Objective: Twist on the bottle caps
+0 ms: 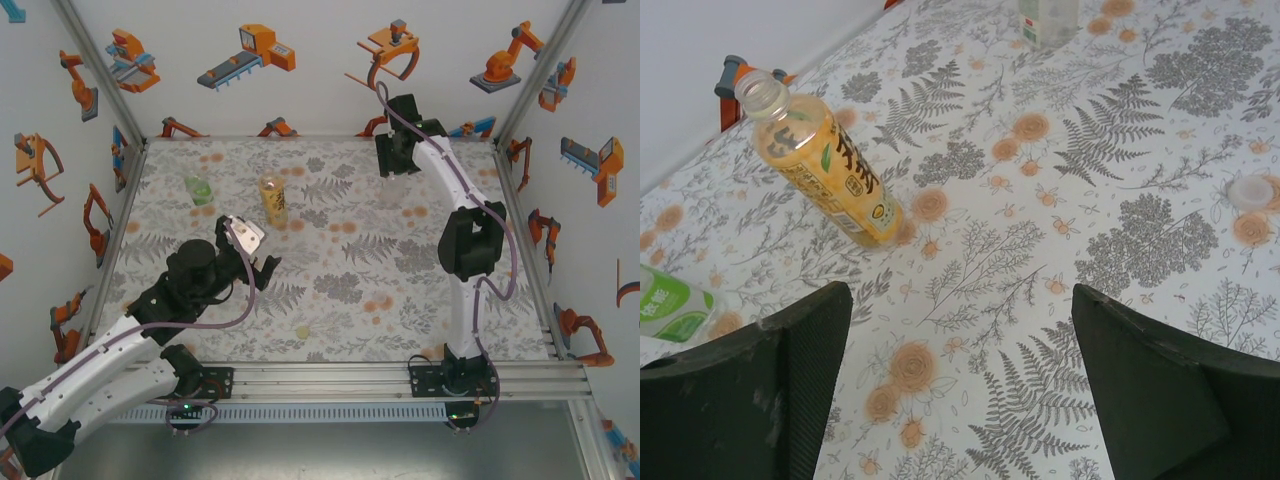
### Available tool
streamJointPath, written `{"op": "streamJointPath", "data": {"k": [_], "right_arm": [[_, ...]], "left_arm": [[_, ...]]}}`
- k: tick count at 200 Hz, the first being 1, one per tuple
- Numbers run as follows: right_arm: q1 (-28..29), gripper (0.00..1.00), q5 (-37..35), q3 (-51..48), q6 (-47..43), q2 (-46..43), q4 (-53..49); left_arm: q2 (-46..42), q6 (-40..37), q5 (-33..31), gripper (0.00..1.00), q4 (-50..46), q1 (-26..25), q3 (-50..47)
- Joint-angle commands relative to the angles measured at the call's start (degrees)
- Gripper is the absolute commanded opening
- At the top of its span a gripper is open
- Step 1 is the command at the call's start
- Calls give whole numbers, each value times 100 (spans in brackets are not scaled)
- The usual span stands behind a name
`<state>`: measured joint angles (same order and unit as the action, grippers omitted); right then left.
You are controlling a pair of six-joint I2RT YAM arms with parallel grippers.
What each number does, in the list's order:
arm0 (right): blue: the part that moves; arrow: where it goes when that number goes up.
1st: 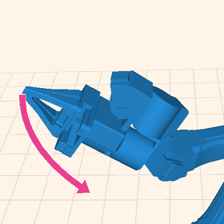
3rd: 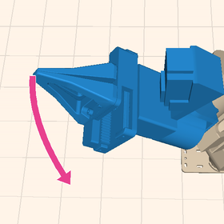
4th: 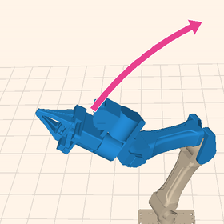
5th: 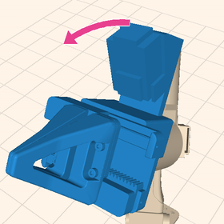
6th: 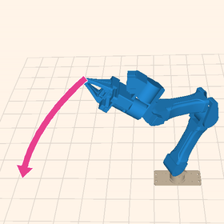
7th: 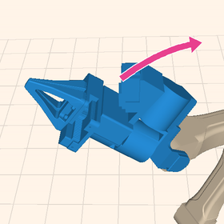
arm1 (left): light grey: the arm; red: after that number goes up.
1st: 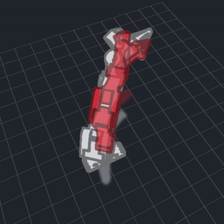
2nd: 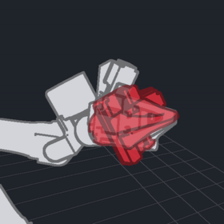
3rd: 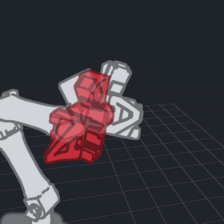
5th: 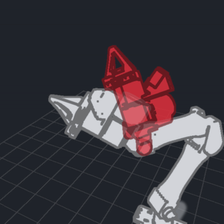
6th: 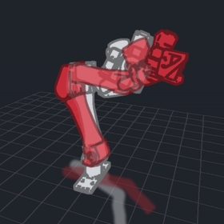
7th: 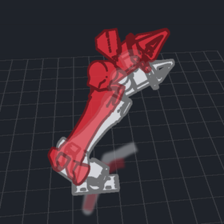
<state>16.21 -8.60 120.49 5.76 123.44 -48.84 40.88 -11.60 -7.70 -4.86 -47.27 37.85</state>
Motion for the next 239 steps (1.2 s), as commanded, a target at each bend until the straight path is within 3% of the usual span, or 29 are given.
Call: {"op": "streamJointPath", "data": {"k": [1, 33, 67, 135, 187, 239], "right_arm": [[-39, 58, -28, 169, 17, -364, -164], [-39, 58, 25, 377, 13, -636, -371], [-23, 58, 191, 346, 13, -988, -559], [376, 58, 594, -978, 158, -1939, -41], [1085, 58, 960, -2613, 627, -2595, 1612], [1750, 58, 1481, -3600, 714, -2618, 3687]], "left_arm": [[-75, 66, -179, 85, -124, 63, 87], [-19, 193, -89, 90, -265, 477, 276], [105, 349, 419, 87, -552, 1217, 576], [379, 828, 2052, 91, -1031, 3292, 997], [442, 1242, 2467, 93, -1068, 4330, 991], [97, 1313, 2468, 94, -894, 4437, 609]]}}
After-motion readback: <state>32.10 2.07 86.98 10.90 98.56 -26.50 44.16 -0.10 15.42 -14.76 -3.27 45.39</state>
